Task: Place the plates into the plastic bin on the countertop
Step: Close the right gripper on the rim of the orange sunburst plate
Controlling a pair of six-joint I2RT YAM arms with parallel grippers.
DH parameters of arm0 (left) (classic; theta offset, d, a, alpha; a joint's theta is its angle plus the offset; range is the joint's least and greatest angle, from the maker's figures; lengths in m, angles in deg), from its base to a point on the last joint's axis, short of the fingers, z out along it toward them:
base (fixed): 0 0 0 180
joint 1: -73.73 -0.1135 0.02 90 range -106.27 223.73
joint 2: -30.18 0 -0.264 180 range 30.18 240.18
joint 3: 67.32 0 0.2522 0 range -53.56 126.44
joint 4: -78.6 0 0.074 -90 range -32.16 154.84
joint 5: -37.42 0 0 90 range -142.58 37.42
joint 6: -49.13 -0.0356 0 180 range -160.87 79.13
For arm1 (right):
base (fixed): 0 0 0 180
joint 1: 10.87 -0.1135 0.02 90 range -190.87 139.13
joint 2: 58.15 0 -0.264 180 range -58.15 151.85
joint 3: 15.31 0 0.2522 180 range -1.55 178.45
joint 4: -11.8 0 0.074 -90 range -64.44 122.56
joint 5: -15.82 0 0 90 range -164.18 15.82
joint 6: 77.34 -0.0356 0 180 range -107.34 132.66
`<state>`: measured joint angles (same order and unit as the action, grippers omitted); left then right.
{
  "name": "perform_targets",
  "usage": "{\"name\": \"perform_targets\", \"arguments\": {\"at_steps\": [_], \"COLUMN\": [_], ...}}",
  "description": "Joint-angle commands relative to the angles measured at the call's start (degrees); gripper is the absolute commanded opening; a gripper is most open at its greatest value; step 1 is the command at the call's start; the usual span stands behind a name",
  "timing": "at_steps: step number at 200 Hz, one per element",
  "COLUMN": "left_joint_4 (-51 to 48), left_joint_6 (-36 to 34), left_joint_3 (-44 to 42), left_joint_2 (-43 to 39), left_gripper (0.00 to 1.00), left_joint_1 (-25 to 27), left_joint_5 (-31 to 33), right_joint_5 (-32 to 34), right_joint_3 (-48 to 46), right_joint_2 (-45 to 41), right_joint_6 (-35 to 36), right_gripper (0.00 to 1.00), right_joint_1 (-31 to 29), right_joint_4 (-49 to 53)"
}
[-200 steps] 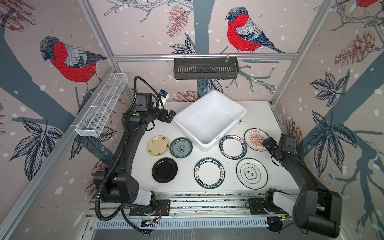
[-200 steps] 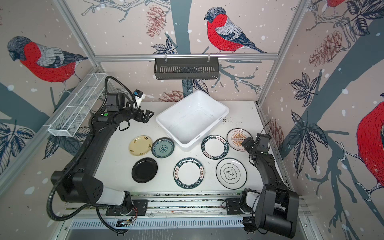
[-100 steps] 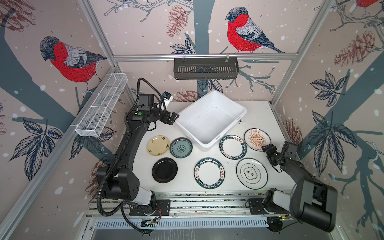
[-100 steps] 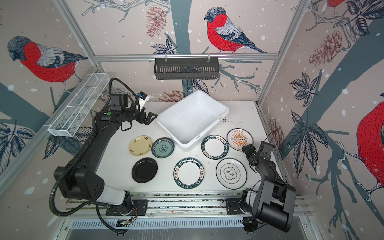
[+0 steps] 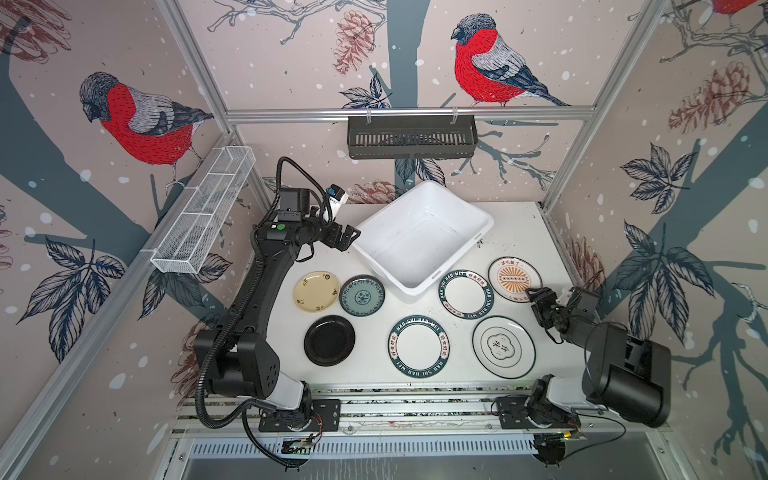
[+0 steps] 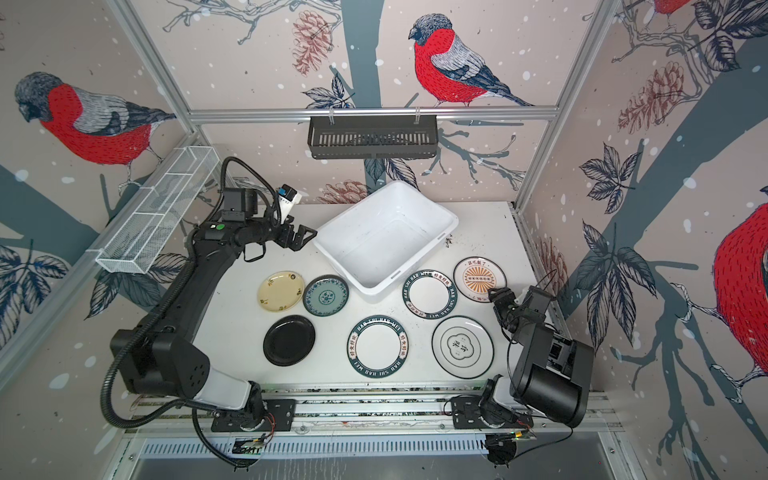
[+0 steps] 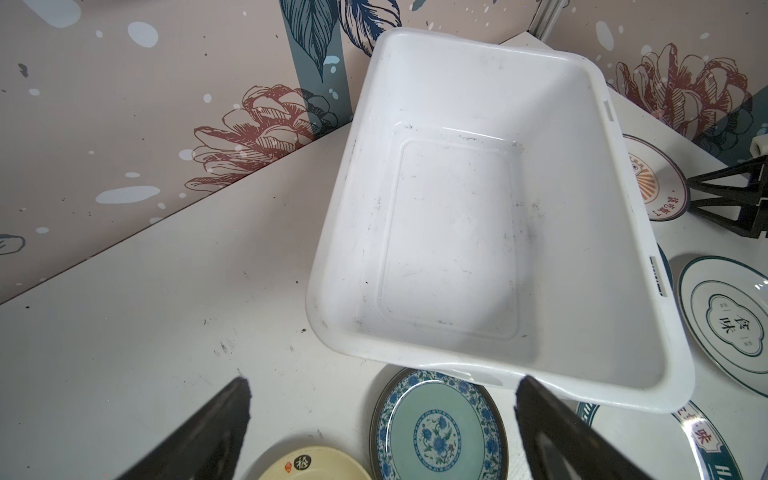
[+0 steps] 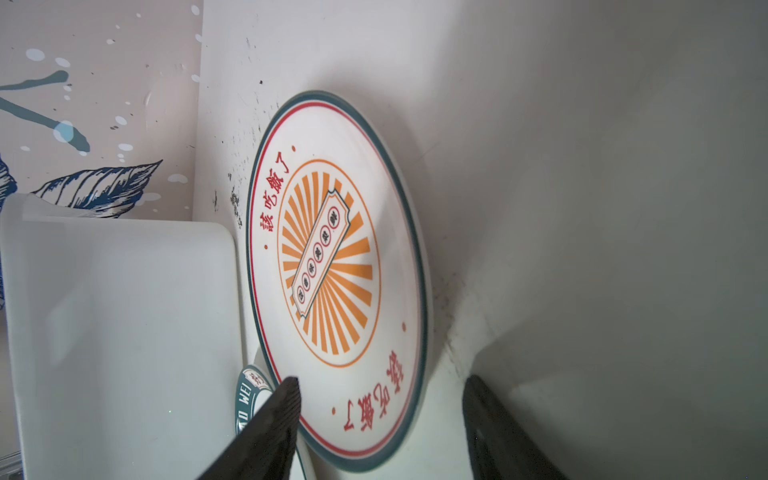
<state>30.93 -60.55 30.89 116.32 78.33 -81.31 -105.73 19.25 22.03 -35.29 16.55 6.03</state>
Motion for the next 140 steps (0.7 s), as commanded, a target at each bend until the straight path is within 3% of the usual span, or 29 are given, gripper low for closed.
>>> {"name": "perform_targets", "arguments": {"at_steps": [1, 42, 140], "left_joint_4": [-0.1, 0.6, 1.0], "left_joint_6": [-0.6, -0.4, -0.4], "left_joint_3": [0.0, 0.1, -1.4], "left_joint_2": [0.2, 0.7, 0.2], "left_gripper": [0.99, 0.99, 0.99], "left_joint_1": [0.1, 0.2, 0.4], "left_joint_5": [-1.1, -1.2, -1.3], "right_joint_5": [1.3, -1.6, -0.2], "right_joint_3": [-0.6, -0.8, 0.7], "right_joint_2": [2.5, 8.6, 14.3], "right_joint_6": [-1.0, -2.4, -2.2], "right_gripper": [0.63, 0.49, 0.34], "right_joint_1": [0.5, 1.3, 2.2], "right_joint_4": [0.7, -5.2, -6.4]}}
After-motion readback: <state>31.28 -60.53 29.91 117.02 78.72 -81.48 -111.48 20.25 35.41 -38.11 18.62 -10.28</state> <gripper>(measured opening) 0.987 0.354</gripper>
